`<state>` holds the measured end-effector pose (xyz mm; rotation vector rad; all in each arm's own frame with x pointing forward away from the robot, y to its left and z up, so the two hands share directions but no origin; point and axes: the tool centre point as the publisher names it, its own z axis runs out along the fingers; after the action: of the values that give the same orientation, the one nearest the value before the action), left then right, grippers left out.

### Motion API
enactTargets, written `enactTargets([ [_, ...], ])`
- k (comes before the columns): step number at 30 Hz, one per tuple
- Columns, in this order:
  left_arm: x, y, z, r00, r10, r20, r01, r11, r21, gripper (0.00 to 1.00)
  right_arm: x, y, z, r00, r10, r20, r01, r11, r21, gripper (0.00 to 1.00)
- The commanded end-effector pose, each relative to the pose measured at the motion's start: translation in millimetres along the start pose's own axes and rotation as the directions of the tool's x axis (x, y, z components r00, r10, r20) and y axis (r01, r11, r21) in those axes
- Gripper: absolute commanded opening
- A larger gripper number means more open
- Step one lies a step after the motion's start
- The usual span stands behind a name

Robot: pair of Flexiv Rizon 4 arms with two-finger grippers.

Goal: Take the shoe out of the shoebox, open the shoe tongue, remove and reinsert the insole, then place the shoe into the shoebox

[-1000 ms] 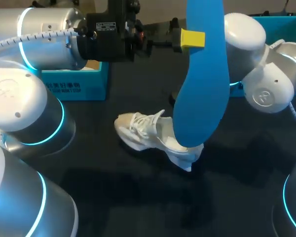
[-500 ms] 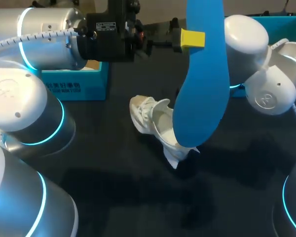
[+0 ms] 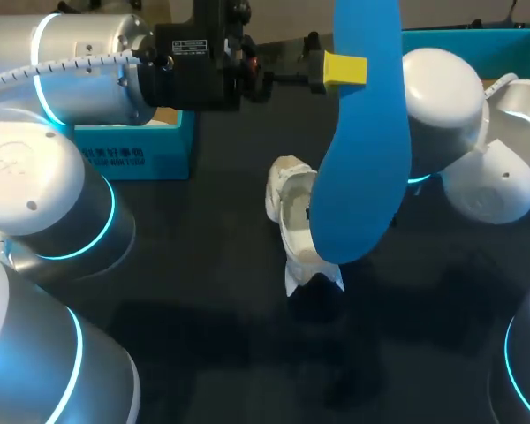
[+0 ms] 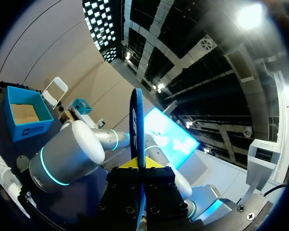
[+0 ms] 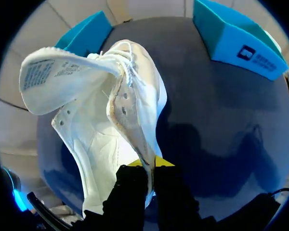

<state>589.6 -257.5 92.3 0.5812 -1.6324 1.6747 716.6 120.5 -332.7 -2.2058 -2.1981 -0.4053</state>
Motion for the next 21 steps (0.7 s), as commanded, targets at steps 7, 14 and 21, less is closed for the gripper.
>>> enactTargets([
  [7, -0.3, 1, 2, 1.0, -0.001, 0.002, 0.001, 1.0, 0.002, 0.0, 3.6, -2.3, -2, 1.0, 0.01, 0.008, -0.01, 1.0, -0.011, 0.0],
  [14, -0.3, 1, 2, 1.0, -0.001, 0.002, 0.001, 1.0, 0.002, 0.0, 3.6, -2.3, -2, 1.0, 0.01, 0.008, -0.01, 1.0, -0.011, 0.0],
  [21, -0.3, 1, 2, 1.0, -0.001, 0.002, 0.001, 1.0, 0.002, 0.0, 3.7, -22.6, 10, 0.996, 0.039, -0.075, -0.037, 0.999, 0.025, 0.0],
])
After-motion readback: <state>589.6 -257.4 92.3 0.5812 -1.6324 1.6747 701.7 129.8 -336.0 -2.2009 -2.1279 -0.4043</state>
